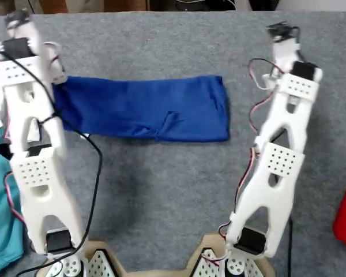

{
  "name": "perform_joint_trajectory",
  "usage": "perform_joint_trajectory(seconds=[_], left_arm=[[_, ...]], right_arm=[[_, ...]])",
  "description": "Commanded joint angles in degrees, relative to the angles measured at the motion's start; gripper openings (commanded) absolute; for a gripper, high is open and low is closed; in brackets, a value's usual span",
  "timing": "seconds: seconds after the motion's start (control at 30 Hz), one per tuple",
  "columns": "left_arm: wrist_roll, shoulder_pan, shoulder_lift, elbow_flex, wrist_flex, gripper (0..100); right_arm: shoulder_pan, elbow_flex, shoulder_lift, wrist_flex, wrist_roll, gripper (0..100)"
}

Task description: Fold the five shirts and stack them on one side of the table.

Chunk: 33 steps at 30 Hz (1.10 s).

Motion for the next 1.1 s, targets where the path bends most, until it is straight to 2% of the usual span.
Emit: perform_joint_trajectory(seconds=[0.0, 0.23, 0.43, 0.57, 0.8, 0.93, 1.07], left_arm=[[0.44, 7.38, -1.19, -3.43, 0.53, 2], [0.53, 22.86, -0.57, -4.04, 0.26, 2], [0.53, 31.47, -0.48, -3.43, -6.15, 2], [1.05, 34.46, -0.48, -1.58, -13.27, 2], [8.53, 36.22, -0.48, 3.78, -25.67, 2], [12.22, 38.07, -0.48, 5.01, -28.48, 2], [12.57, 40.53, -0.48, 4.92, -29.98, 2]], right_arm=[[2.51, -3.03, -0.13, -2.55, -3.52, 0.6], [3.12, -2.68, -0.04, -2.99, -3.69, 0.6], [3.12, -3.03, 1.01, -2.99, -3.43, 0.6], [3.47, -3.21, 1.8, -2.99, -3.34, 0.6], [3.82, -4.44, 2.07, -3.43, -3.69, 0.6], [4.35, -4.35, 2.07, -3.69, -3.96, 0.6], [5.32, -4.35, 1.89, -3.78, -6.95, 0.6]])
